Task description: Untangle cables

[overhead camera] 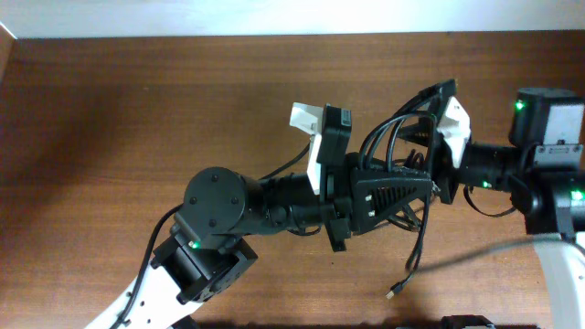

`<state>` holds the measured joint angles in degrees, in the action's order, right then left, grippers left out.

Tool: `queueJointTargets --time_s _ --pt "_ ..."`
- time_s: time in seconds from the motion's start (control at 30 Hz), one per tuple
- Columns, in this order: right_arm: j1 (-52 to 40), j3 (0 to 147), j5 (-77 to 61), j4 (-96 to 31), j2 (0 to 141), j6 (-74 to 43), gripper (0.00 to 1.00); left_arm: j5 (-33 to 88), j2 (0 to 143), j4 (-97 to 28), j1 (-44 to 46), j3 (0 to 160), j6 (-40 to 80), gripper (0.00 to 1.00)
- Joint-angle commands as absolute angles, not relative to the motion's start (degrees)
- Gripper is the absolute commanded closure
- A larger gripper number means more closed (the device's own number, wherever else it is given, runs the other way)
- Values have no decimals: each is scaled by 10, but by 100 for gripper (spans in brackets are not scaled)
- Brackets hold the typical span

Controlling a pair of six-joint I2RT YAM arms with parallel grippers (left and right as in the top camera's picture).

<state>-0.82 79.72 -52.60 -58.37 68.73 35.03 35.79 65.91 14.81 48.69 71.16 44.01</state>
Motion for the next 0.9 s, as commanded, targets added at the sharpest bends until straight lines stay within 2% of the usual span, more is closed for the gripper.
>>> queueJointTargets --time_s 0.0,0.13,0.23,0.33,0.43,0.87 --pt "-7 804 -287 -618 706 259 32 368 636 158 490 723 441 100" --pt "-7 804 -135 -646 709 207 31 369 629 158 490 723 441 100" --pt "0 804 -11 -653 709 141 22 375 621 155 488 723 440 100" --pt "24 804 37 -660 709 109 19 386 609 151 479 723 430 100" --pt "64 804 31 -663 709 79 14 387 595 124 465 723 427 100" --pt "163 804 -13 -699 709 65 6 406 574 101 417 723 425 100"
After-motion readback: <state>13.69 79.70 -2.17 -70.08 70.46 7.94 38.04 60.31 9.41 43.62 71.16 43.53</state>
